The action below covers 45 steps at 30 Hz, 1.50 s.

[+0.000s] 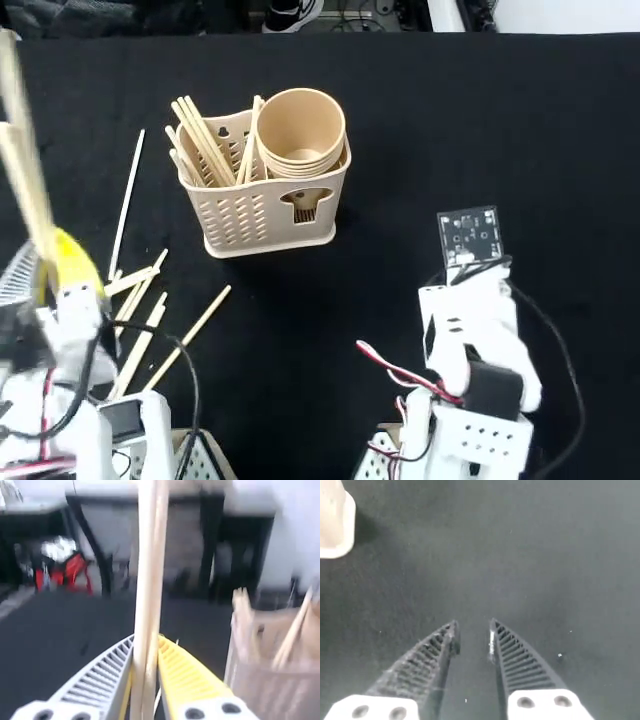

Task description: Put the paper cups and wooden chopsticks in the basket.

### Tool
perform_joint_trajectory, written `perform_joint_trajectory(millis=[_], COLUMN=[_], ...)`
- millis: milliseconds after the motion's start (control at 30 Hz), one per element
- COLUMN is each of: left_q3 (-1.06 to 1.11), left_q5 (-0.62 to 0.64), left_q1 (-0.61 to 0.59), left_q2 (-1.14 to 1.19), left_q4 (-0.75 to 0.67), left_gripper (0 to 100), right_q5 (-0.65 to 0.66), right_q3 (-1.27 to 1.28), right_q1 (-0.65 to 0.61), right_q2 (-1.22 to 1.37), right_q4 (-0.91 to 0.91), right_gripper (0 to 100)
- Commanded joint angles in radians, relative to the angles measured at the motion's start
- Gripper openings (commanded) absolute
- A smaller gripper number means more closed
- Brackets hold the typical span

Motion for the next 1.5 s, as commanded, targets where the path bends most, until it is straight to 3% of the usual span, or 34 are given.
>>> perform_joint_trajectory(millis=[0, 100, 300, 700, 933, 1067, 1167, 1467], left_q3=[-0.059, -0.035, 0.039, -0.139, -0.05, -0.09, -0.174, -0.412], left_q5=[0.075, 0.084, 0.08, 0.087, 0.087, 0.152, 0.224, 0.221], left_q1=[0.05, 0.197, 0.484, 0.604, 0.55, 0.496, 0.452, 0.433], left_q2=[-0.003, 0.003, 0.115, 0.485, 0.674, 0.744, 0.755, 0.614], left_q4=[-0.192, -0.336, -0.649, -0.715, -0.813, -0.669, -0.517, 0.028], left_gripper=[3, 3, 3, 3, 4, 19, 20, 20], right_q5=[-0.058, -0.129, -0.127, -0.127, -0.127, -0.127, -0.127, -0.127], right_q3=[0.068, 0.151, 0.239, 0.246, 0.246, 0.246, 0.246, 0.246], right_q1=[-0.032, -0.068, -0.074, -0.074, -0.074, -0.074, -0.074, -0.074], right_q2=[-0.008, -0.008, -0.008, -0.008, -0.008, -0.008, -0.008, -0.008], right_q4=[-0.078, -0.15, -0.244, -0.247, -0.247, -0.247, -0.247, -0.247], right_gripper=[10.3, 10.6, 10.3, 10.3, 10.3, 10.3, 10.3, 10.3])
